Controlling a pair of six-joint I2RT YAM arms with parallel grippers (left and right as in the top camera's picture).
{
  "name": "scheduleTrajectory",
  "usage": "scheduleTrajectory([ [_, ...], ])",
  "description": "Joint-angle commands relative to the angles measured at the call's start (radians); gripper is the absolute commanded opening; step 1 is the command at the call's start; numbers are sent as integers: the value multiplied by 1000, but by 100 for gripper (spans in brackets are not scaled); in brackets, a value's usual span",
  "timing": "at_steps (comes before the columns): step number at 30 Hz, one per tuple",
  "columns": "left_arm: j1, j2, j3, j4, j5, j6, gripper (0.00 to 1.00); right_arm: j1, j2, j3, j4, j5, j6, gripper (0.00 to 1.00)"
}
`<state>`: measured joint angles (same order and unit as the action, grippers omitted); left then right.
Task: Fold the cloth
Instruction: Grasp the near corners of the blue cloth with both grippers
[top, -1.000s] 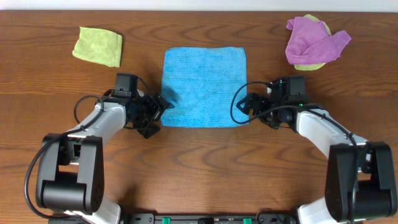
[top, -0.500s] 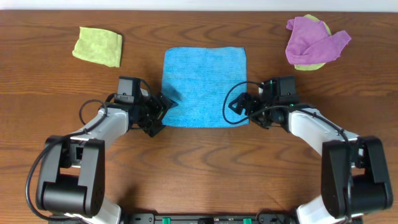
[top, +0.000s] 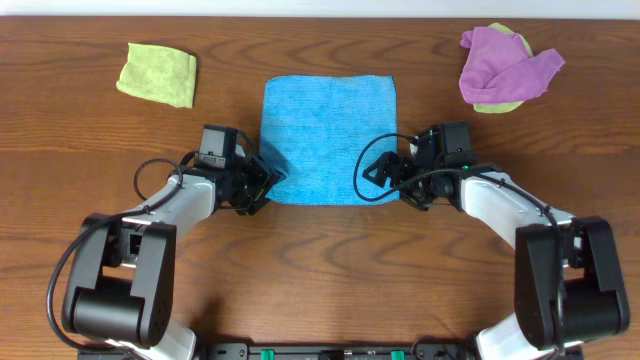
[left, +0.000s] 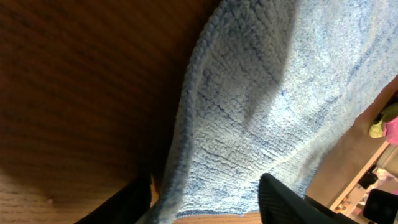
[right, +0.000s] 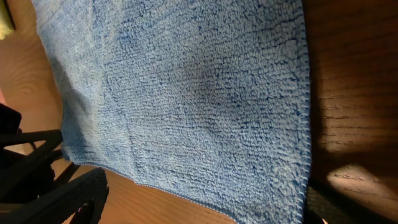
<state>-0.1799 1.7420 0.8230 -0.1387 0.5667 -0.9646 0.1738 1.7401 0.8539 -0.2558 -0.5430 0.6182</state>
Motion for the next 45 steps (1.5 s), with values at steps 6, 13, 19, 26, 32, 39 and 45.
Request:
scheduleTrajectory([
  [6,-4,32,-23,-2,-50,26,43,26,40,-26,-28,55,13,89],
  [13,-16,89,-23,40,-16,25,25,31,40,-26,-32,93,13,81],
  [19,-17,95,-23,43,-16,29,6,31,40,-27,-32,145,13,10],
  [26,-16,95,-23,39,15,118,6,29,40,-27,-33,150,-22,1],
  [32,-15,91,-23,-42,56,215,6,29,34,-25,-79,90,-37,1],
  [39,-10,26,-23,-216,36,334,6,29,-5,-25,-219,95,-138,1],
  [45,3,-71,-23,-320,-2,356,6,29,-85,-25,-305,98,-199,1],
])
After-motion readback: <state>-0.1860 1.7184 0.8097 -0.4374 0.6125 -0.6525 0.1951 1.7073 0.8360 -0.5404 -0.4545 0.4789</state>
